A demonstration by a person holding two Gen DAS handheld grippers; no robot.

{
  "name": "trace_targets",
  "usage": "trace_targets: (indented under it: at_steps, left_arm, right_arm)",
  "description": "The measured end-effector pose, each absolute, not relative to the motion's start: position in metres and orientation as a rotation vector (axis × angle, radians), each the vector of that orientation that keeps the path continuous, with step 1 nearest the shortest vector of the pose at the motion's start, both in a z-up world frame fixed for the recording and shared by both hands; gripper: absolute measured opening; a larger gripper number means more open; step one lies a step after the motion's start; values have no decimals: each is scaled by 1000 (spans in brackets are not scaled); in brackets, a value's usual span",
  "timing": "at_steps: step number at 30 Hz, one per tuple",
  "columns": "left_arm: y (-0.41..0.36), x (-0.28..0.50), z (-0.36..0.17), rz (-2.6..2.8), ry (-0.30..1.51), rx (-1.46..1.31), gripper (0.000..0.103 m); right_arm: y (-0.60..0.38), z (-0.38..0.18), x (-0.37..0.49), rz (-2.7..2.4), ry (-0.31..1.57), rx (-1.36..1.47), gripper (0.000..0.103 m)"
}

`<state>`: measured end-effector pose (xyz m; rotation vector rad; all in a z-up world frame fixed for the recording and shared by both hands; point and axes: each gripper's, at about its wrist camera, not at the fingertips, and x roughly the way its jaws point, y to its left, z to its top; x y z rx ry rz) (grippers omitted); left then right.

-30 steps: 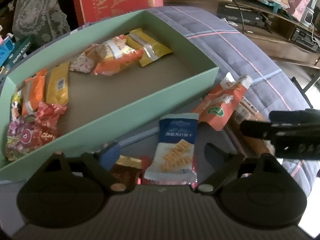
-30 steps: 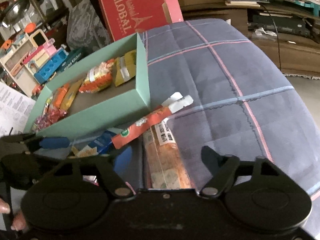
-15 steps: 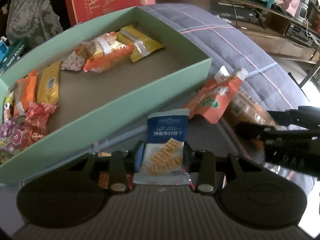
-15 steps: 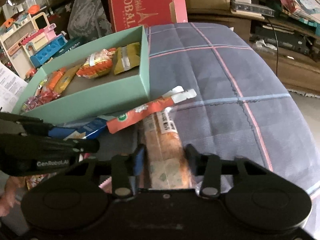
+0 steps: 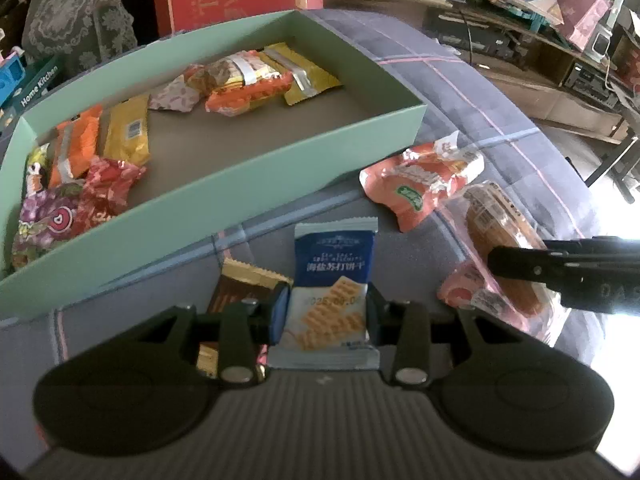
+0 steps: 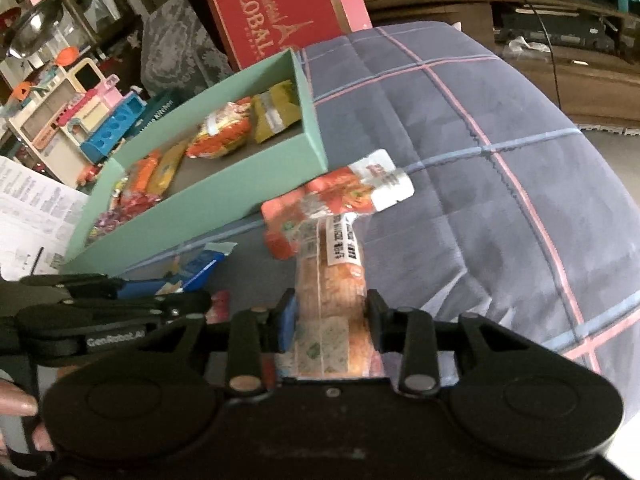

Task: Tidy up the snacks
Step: 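Carry both packets into the green tray and open both grippers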

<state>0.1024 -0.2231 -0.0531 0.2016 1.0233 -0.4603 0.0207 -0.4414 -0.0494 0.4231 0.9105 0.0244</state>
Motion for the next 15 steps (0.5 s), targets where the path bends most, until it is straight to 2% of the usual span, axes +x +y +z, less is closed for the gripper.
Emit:
trace_targets:
  at_steps: [15]
  left_arm:
    - [-202, 94, -8, -489, 914, 140, 37]
  right_arm:
    - [-426, -4, 29, 57, 834, 413, 35]
